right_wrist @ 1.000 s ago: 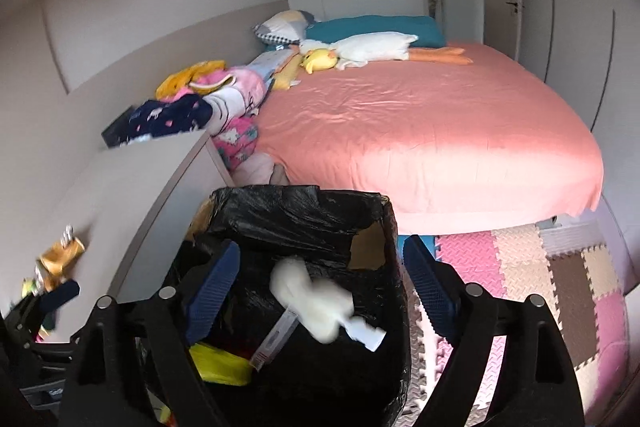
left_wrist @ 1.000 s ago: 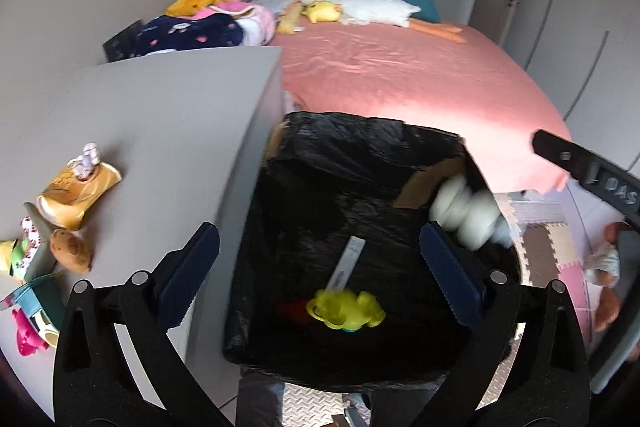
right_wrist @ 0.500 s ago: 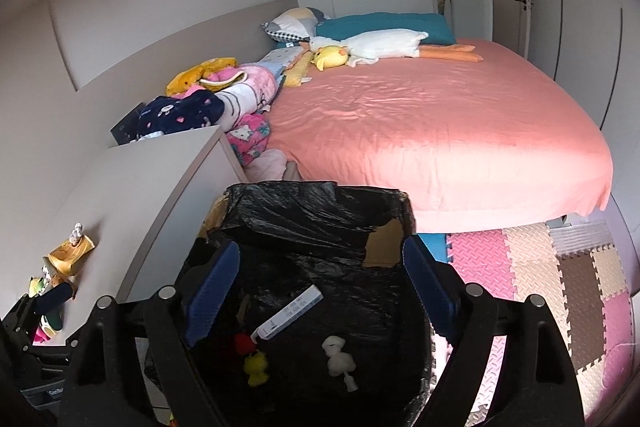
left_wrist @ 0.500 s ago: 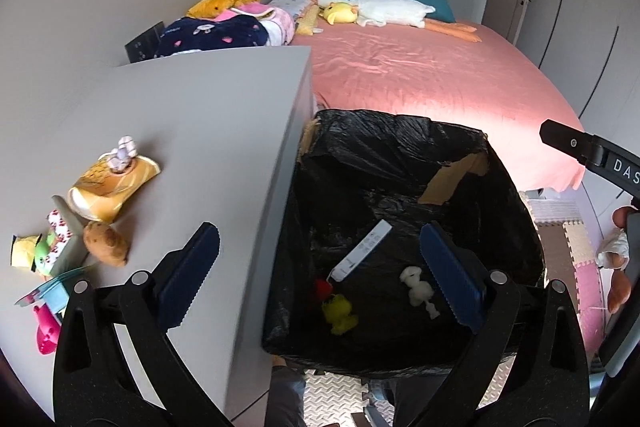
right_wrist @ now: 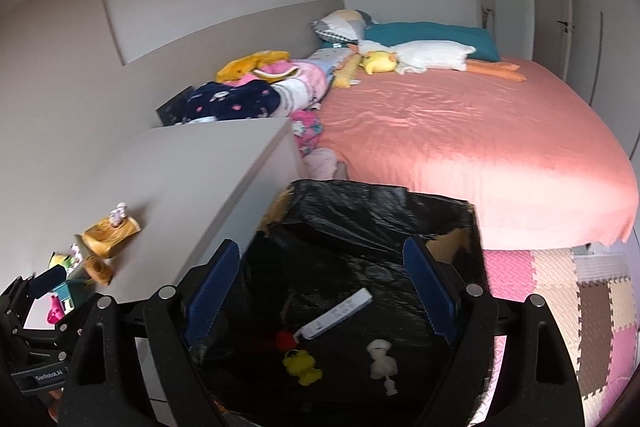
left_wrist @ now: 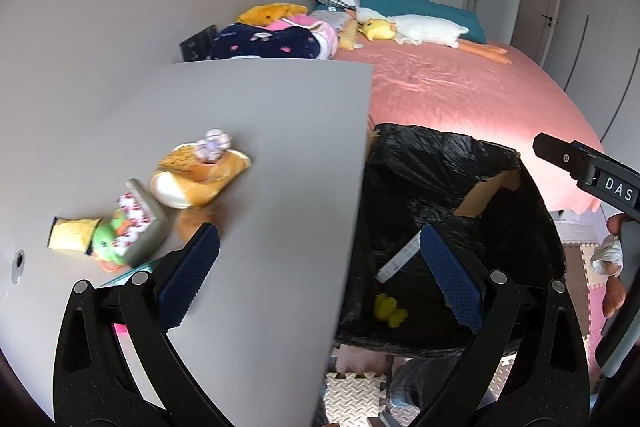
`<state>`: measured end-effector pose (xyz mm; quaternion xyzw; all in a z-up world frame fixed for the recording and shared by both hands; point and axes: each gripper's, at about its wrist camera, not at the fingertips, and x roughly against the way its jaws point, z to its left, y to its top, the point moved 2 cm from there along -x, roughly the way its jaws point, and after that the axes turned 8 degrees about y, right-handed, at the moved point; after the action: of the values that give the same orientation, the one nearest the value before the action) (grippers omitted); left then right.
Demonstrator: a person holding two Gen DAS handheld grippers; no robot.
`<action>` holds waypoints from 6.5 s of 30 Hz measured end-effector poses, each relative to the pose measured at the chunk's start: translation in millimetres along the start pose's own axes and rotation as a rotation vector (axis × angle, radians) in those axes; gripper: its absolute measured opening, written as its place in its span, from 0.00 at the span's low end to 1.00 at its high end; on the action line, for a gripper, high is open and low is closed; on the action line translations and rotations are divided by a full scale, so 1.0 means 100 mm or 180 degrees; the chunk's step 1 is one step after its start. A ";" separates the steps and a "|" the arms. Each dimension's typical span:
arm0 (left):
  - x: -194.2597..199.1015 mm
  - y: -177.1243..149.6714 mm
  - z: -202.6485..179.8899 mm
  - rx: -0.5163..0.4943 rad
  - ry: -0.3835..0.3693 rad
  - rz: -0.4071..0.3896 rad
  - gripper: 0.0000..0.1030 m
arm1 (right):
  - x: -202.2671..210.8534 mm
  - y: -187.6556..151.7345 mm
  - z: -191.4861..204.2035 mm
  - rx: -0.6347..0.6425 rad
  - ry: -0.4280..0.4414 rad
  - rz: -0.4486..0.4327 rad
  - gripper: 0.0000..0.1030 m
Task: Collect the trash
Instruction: 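Move both open grippers back over the toys on the table, then grasp the pink dinosaur with the left gripper while the right gripper grasps the brown bear plush, then carry the pink dinosaur and brown bear over the black trash bag, then open the left gripper over the bag while the right gripper releases the bear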
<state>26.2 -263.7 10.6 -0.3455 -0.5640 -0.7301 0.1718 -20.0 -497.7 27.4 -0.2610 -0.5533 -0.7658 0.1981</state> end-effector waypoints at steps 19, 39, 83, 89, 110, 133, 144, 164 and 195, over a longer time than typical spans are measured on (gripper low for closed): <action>0.18 -0.31 0.96 0.0255 0.0347 0.0046 0.94 | -0.36 -0.15 0.98 0.0353 0.0486 0.0232 0.82; 0.02 -0.72 1.69 0.0511 0.0457 0.0245 0.93 | -0.65 -0.33 1.63 0.0559 0.0815 0.0361 0.82; -0.35 -0.93 2.05 0.0941 0.0202 0.0418 0.39 | -1.38 -0.58 2.58 0.1015 0.1163 0.0815 0.37; -0.32 -0.92 2.08 0.1019 0.0160 0.0415 0.39 | -1.25 -0.55 2.53 0.0991 0.1231 0.0720 0.37; 0.03 -0.81 1.97 0.1012 0.0340 0.0175 0.39 | -0.77 -0.37 2.15 0.0822 0.1268 0.0495 0.37; 0.31 -0.64 1.49 0.0895 0.0300 -0.0003 0.39 | -0.34 -0.33 1.62 0.0708 0.1157 0.0328 0.37; 0.40 -0.42 1.12 0.0710 0.0172 -0.0134 0.39 | -0.19 -0.27 1.30 0.0606 0.1082 0.0239 0.37; 0.14 -0.03 0.03 0.0191 -0.0341 -0.0099 0.39 | 0.02 -0.09 0.38 0.0219 0.0680 0.0057 0.37; -0.26 0.22 -0.89 -0.0322 -0.0521 0.0021 0.95 | 0.24 0.06 -0.58 -0.0374 -0.0120 -0.0320 0.81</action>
<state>31.0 -357.4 -3.4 -0.4141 -0.5375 -0.7264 0.1098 -45.4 -554.7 31.8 -0.2584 -0.5235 -0.8009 0.1332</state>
